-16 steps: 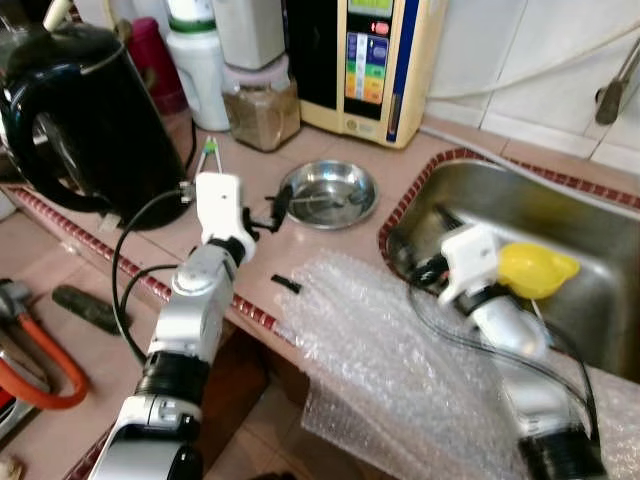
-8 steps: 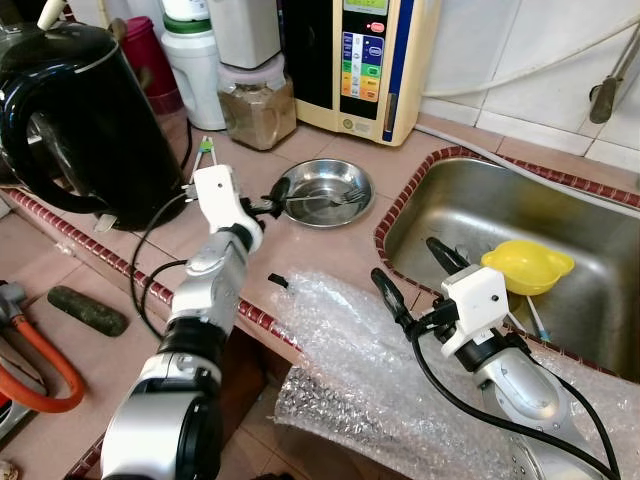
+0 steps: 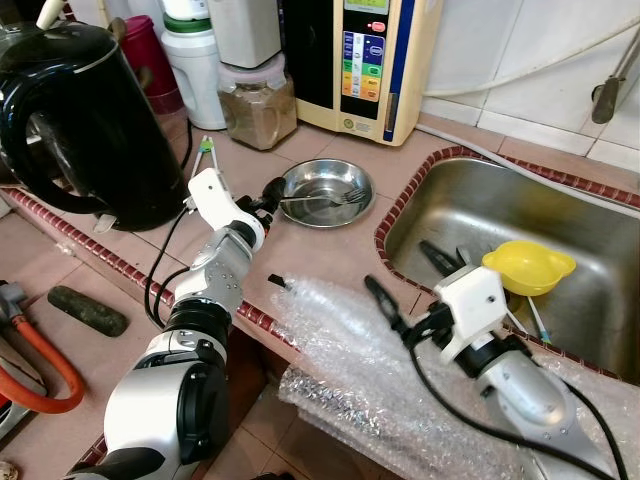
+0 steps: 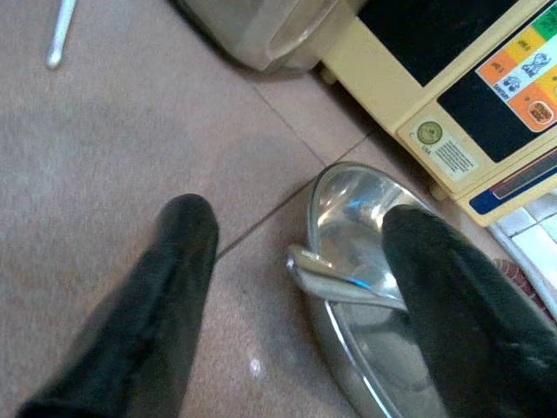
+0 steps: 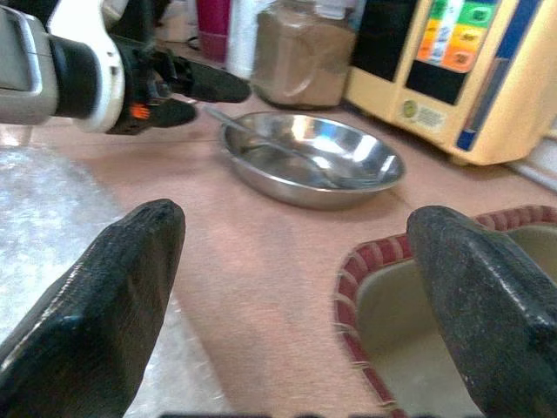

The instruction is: Kitchen organization

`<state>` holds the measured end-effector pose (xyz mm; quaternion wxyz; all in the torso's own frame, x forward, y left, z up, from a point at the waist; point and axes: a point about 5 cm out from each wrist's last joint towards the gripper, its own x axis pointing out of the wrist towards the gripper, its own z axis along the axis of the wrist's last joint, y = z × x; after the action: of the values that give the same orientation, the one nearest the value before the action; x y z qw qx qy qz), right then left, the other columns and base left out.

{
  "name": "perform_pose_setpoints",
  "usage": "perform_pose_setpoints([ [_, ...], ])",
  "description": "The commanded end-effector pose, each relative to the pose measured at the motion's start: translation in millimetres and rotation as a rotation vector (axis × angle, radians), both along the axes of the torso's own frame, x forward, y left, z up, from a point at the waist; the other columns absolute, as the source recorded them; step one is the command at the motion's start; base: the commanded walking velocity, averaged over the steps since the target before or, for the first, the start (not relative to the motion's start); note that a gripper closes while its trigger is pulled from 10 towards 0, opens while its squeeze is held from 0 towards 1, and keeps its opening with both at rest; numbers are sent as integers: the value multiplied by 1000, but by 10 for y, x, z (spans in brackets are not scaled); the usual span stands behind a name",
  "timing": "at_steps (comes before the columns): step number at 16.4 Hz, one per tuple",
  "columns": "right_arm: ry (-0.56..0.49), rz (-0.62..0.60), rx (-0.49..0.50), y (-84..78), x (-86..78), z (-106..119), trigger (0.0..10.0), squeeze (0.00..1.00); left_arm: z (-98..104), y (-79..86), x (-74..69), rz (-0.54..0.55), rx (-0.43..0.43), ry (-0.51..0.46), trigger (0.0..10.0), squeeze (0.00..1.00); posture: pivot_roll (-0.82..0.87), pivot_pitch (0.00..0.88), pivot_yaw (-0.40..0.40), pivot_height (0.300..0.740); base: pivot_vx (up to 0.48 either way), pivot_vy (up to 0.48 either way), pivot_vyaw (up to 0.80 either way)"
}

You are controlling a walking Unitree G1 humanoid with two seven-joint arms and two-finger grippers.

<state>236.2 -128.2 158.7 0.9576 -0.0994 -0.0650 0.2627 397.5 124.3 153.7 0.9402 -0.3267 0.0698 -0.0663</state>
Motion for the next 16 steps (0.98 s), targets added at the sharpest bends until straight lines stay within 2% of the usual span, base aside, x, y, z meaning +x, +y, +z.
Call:
perform_pose_setpoints([
  [1, 5, 28, 4, 40, -33, 20, 10000, 0, 33, 23, 23, -4, -34, 6, 0, 0, -126, 95, 91, 740, 0, 0, 0],
  [6, 13, 14, -10, 34, -14, 14, 10000, 0, 68, 38, 46, -3, -112, 14, 0, 0, -120, 94, 93, 740, 0, 0, 0],
  [7, 16, 12, -17, 35, -8, -1, 10000, 0, 78, 53, 54, 6, -149, 22, 0, 0, -115, 93, 93, 740, 0, 0, 0],
  [16, 13, 0, -38, 39, 26, -18, 10000, 0, 137, 26, 74, -28, -206, 14, 0, 0, -107, 93, 103, 740, 0, 0, 0],
])
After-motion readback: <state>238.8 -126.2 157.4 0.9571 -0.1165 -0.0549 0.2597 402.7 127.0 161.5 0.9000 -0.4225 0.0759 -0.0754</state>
